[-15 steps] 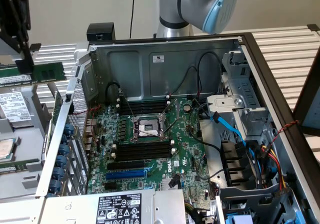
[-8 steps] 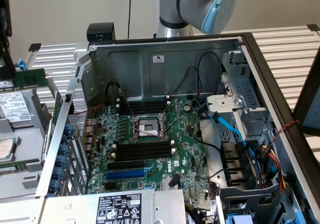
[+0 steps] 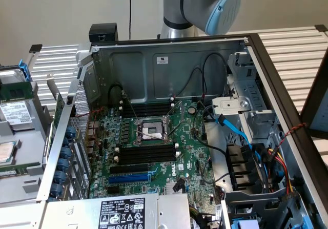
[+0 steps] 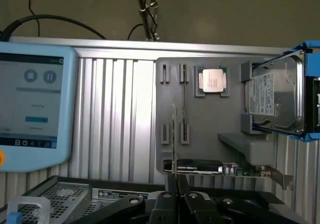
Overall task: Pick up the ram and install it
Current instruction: 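Reach for the ram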
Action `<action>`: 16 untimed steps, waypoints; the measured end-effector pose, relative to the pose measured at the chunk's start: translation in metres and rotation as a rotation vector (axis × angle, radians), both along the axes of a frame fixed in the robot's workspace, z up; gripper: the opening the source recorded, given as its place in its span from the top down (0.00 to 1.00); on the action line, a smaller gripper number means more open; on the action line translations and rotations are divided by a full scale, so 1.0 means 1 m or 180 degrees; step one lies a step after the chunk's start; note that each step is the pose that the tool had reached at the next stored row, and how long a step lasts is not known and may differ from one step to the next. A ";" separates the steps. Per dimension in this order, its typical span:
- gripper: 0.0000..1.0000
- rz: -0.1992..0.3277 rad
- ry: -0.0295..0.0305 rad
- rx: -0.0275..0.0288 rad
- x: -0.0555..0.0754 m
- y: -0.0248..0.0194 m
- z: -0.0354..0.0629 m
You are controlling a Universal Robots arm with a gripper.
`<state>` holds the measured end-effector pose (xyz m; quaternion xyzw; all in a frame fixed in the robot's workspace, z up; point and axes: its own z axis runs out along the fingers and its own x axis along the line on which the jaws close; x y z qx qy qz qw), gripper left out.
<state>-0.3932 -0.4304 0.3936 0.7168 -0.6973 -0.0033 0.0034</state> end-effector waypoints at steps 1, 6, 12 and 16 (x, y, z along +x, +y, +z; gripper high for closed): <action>0.88 0.0000 0.0001 0.0000 -0.003 -0.0004 -0.0019; 0.88 0.0000 0.0008 0.0000 -0.018 -0.0021 -0.0109; 0.88 0.0000 0.0009 0.0000 -0.031 -0.0050 -0.0219; 0.88 -0.0001 0.0009 0.0000 -0.039 -0.0072 -0.0291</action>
